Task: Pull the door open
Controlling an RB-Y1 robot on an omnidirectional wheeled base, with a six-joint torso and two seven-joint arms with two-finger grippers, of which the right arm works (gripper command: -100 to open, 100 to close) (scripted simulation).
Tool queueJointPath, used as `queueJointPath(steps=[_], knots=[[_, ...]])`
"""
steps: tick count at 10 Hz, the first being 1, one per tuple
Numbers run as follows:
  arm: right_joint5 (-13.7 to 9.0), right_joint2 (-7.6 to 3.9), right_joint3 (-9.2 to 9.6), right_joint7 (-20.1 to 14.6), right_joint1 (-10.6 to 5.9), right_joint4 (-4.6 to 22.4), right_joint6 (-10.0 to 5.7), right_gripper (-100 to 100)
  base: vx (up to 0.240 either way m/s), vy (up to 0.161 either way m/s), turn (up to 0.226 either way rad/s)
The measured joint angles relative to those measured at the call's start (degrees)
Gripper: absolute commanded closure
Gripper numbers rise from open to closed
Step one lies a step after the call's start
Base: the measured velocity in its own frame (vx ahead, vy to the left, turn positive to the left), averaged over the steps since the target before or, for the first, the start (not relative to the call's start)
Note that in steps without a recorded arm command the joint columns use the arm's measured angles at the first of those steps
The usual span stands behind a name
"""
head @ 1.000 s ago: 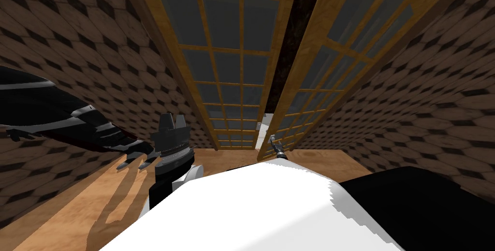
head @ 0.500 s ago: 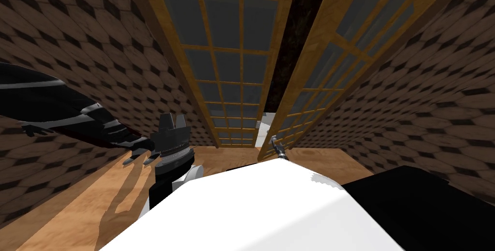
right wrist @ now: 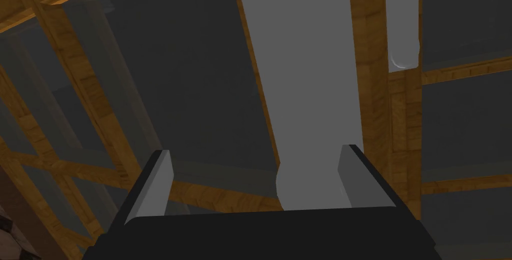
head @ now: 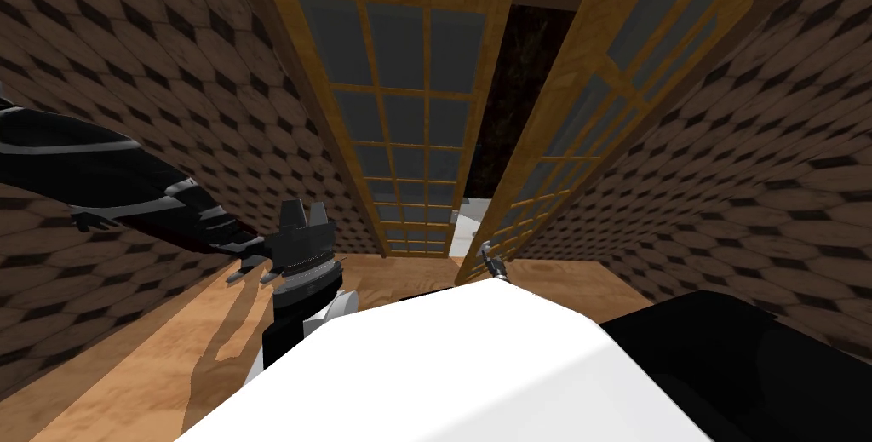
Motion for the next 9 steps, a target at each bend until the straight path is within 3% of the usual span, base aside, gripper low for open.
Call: queueJointPath(steps=[1,2,3,4,6,7,8,9], knots=[[-0.1,-0.11,-0.02,-0.6,0.12,0.2,-0.18,100,-0.036,0.006,-0.019],[-0.3,-0.55,-0.2,-0.7,-1.06,2.8,-1.56,100,-0.007,-0.008,-0.016],[-0.4,-0.43,-0.43,-0.5,-1.3,3.9,-1.85,100,-0.026,-0.012,0.048],[-0.7,-0.37,-0.57,-1.2,-0.85,4.0,-1.6,100,-0.045,-0.028,0.027],[-1.7,-1.51,-1.17,-4.1,-0.62,5.8,-2.25,100,-0.04,-0.051,0.01],[-1.8,-1.54,-1.22,-4.8,-0.06,4.9,-1.82,-100,-0.1,-0.057,0.151],[-1.1,-1.81,-0.55,-4.5,0.66,3.6,-2.11,-100,-0.143,-0.074,0.119],[-0.5,-2.23,0.01,-3.9,0.44,3.8,-3.2,-100,-0.177,-0.076,0.134]])
